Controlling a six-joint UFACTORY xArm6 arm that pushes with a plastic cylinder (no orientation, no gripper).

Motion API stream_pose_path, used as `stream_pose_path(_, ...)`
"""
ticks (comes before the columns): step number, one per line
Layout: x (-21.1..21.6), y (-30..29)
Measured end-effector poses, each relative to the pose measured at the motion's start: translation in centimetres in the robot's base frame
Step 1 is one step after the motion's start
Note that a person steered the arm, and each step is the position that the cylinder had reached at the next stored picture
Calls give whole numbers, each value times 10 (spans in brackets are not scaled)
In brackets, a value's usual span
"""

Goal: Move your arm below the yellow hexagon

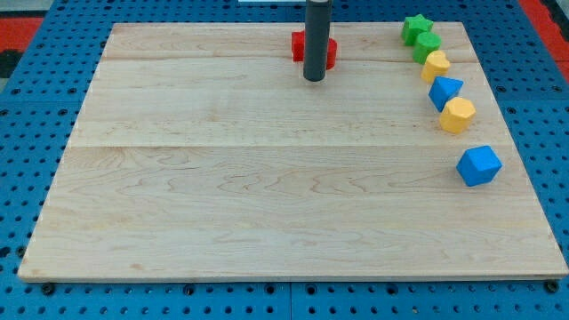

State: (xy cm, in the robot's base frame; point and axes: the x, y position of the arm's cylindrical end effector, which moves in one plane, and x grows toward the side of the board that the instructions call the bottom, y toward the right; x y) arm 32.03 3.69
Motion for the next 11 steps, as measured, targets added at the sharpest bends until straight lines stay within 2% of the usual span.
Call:
stream_pose_path(3, 26, -1)
stream_pose_path(4, 63, 26)
stream_pose_path(5, 64, 27)
stream_pose_path(7, 106, 76)
stream_pose_path(10, 120, 80)
stream_pose_path(11, 120, 113)
